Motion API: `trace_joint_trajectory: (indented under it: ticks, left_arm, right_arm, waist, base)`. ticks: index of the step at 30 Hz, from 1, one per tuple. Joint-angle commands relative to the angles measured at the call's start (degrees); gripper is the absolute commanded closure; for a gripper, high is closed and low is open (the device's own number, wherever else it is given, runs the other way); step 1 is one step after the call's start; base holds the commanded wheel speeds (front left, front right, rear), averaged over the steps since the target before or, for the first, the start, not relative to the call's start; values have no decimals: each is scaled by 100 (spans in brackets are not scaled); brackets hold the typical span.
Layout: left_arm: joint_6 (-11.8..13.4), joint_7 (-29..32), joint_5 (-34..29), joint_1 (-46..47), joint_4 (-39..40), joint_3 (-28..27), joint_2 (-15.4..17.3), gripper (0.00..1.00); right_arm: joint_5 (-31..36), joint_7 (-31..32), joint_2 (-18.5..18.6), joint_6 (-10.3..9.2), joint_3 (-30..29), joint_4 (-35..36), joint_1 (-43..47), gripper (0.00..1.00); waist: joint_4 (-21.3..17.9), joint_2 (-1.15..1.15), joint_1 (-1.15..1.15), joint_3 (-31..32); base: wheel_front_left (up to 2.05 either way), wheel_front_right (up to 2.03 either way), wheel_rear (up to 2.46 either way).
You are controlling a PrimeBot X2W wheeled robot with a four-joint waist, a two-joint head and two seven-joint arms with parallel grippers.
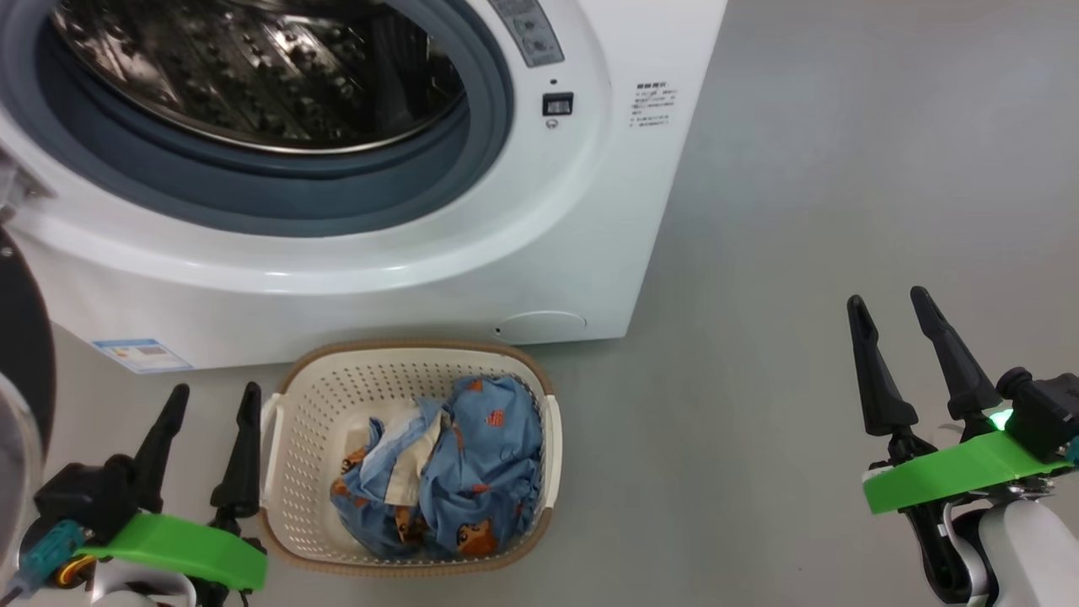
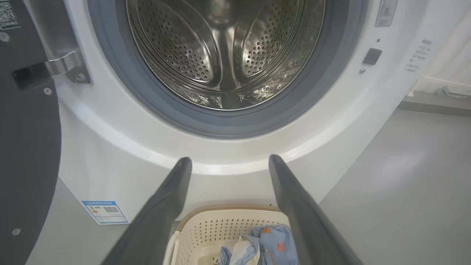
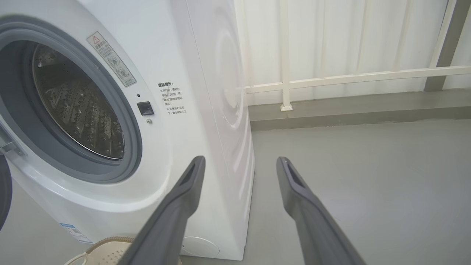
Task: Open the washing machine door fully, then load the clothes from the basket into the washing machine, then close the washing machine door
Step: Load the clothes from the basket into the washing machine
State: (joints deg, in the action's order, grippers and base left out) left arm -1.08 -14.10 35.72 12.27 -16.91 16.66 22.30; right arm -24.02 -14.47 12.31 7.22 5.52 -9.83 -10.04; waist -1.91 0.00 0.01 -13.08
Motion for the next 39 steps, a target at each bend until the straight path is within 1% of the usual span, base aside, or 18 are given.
trace_joint_trajectory:
  ticks: [1, 15, 16, 20, 26, 31, 39]
  left_arm:
    - [-57, 10, 25, 288, -37, -164, 154, 0]
    - [-456, 76, 17, 1045, -789, 189, 146, 0]
    - [-456, 76, 17, 1045, -789, 189, 146, 0]
    - [-553, 147, 41, 1305, -1041, 376, 153, 0]
    - [-627, 456, 89, 1648, -1512, 878, 159, 0]
    - [-638, 612, 289, 1909, -1825, 1296, 170, 0]
    - [-639, 804, 684, 2371, -2295, 2027, 409, 0]
  right_arm:
    - [123, -52, 11, 26, 100, 158, -142, 0]
    - [247, -52, -304, 26, 171, 109, -475, 0]
    - [247, -52, -304, 26, 171, 109, -475, 0]
    - [232, -52, -412, 26, 172, 17, -570, 0]
    - [225, -52, -580, 26, 188, -119, -690, 0]
    - [234, -52, -709, 26, 253, -161, -805, 0]
    - [239, -52, -847, 26, 353, -152, -1009, 0]
  waist:
    - [-121, 0, -1, -230]
    - [-403, 0, -1, -1293]
    - [-403, 0, -1, -1293]
    - [-467, 0, -1, -1634]
    - [-556, 0, -1, -2073]
    - [-670, 0, -1, -2360]
    - [-923, 0, -1, -2804]
  base:
    - [0, 0, 0]
    - [0, 0, 0]
    - [0, 0, 0]
    - [0, 0, 0]
    - [0, 0, 0]
    - [0, 0, 0]
    - [0, 0, 0]
